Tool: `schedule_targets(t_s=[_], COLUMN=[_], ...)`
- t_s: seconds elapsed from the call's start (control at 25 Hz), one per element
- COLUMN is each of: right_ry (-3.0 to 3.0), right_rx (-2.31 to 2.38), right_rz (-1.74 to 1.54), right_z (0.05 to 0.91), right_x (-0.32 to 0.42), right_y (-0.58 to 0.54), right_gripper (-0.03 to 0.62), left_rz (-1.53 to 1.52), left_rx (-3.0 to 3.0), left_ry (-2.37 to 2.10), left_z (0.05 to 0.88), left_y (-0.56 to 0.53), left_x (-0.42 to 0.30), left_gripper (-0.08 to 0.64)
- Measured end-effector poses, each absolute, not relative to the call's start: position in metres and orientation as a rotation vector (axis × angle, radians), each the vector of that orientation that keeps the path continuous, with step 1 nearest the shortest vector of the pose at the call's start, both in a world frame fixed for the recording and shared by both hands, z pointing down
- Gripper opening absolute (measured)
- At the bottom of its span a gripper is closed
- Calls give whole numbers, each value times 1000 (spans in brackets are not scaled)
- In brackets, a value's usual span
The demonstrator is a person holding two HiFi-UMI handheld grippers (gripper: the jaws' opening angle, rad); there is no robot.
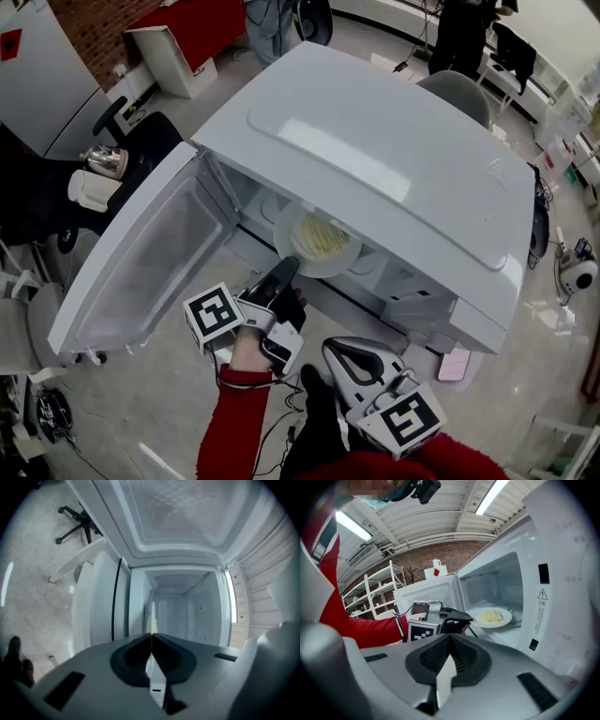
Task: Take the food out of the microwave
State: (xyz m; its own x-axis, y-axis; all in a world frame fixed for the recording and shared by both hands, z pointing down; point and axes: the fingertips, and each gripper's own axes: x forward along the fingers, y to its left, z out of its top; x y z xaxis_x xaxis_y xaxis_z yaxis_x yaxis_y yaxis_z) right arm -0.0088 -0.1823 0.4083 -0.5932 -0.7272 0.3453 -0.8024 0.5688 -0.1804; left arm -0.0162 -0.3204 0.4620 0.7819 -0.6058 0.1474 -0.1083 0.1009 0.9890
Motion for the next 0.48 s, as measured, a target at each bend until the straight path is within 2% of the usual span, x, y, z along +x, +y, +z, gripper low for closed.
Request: schedule_targets(t_s=[0.48], right_ry=[-2553], right_rx=[1218], right_rz=[566], right_z=[416], right_x=[-7], right_y=[-166], right_gripper=[11], left_rz=[-529], left_rx=[1429], left_ry=[-651], left_z=[449], left_y=[-284], left_x=[-47], left_gripper=[17])
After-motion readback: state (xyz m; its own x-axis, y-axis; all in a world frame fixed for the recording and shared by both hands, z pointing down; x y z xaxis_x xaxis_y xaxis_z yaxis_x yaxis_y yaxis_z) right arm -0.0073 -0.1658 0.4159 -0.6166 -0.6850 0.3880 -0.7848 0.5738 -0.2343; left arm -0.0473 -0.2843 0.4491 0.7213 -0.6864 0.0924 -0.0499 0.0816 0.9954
